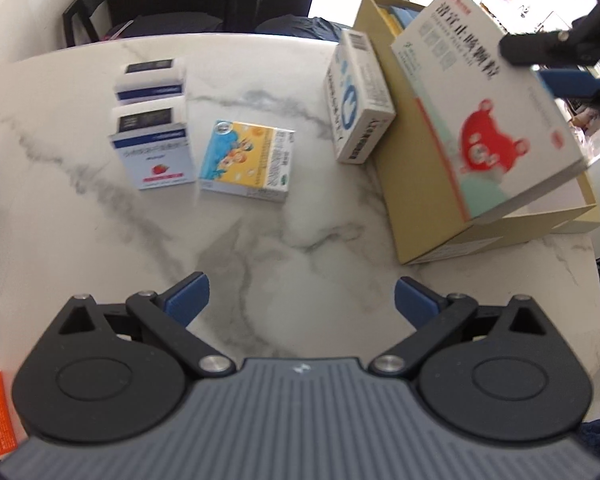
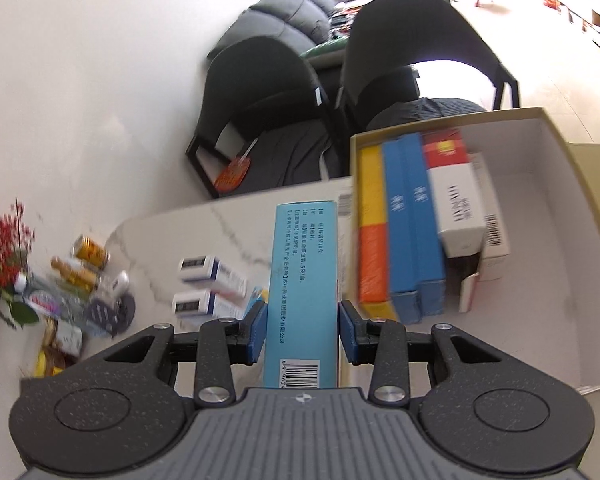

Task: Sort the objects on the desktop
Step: 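Carry the light-blue box upright with the right tool over the shoe box, then lower the light-blue box into the shoe box and open the right tool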

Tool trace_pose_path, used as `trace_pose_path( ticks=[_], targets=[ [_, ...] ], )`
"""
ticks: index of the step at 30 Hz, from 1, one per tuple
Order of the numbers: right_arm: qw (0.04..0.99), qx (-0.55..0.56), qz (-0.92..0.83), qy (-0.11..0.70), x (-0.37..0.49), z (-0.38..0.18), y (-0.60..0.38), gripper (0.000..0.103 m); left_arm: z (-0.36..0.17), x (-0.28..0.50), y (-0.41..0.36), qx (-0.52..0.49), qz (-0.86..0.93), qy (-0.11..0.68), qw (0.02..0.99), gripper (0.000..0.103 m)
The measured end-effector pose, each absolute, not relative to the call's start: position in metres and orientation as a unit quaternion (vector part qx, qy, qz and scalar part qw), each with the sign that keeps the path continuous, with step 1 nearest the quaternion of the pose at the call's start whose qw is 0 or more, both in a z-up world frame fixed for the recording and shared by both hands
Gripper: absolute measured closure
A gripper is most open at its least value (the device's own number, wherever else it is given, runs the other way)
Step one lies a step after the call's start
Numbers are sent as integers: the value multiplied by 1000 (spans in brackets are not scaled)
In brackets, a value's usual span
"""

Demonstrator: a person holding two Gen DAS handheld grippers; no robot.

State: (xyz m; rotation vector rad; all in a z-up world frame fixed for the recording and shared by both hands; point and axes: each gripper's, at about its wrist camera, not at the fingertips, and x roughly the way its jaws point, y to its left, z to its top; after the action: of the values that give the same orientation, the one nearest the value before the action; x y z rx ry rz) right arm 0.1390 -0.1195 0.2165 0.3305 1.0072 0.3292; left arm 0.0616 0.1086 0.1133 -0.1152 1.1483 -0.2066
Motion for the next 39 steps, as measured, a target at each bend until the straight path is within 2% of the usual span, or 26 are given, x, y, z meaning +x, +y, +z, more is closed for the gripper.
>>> trace_pose_path(
  ticks=[17,27,39],
  targets=[
    [876,185,71,439,162,222,-215,63,108,67,80,-58,-93,550,828,2],
    [873,192,26,448,180,198,-258,63,104,68,76,-66,-76,557,824,2],
    [869,149,21,472,216,165,-258,63,105,71,72,-68,-60,560,824,0]
  ],
)
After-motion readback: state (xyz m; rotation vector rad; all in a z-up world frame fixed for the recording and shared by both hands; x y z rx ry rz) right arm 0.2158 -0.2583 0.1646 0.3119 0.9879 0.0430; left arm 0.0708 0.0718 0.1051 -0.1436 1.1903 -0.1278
